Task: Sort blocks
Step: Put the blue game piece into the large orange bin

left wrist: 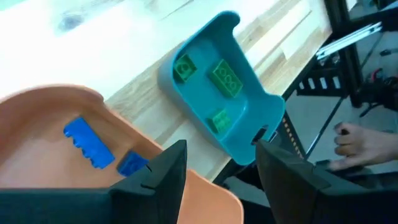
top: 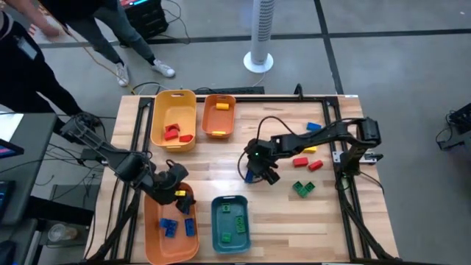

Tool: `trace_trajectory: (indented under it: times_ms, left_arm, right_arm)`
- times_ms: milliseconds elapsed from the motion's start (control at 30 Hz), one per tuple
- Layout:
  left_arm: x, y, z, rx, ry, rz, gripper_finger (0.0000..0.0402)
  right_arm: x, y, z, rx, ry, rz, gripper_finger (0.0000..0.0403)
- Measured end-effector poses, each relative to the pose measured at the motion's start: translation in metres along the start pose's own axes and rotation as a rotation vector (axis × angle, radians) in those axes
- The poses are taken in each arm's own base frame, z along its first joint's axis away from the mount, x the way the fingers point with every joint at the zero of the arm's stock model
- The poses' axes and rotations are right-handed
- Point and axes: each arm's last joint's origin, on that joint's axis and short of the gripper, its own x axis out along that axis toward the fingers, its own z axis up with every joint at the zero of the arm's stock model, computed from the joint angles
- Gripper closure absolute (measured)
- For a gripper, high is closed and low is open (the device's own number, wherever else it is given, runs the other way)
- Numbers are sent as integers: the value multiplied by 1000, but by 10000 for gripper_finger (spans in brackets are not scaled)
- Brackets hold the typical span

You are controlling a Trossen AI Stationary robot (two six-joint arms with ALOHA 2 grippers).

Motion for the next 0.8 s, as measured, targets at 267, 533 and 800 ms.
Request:
trace_trajectory:
  times_ms: [267,533,800]
  left_arm:
    - [-4,-4,2,-12,-12,-16,217]
    - [-4,-4,2,-12,-10,-17,217]
    - [-10,-9,3,-27,14,-50,217]
  right_arm:
    - [12,-3,1,1,21,14,117]
    - [14,-11,0,-17,-15,-14,117]
    - [31,-4,-8,-1,35,59,117]
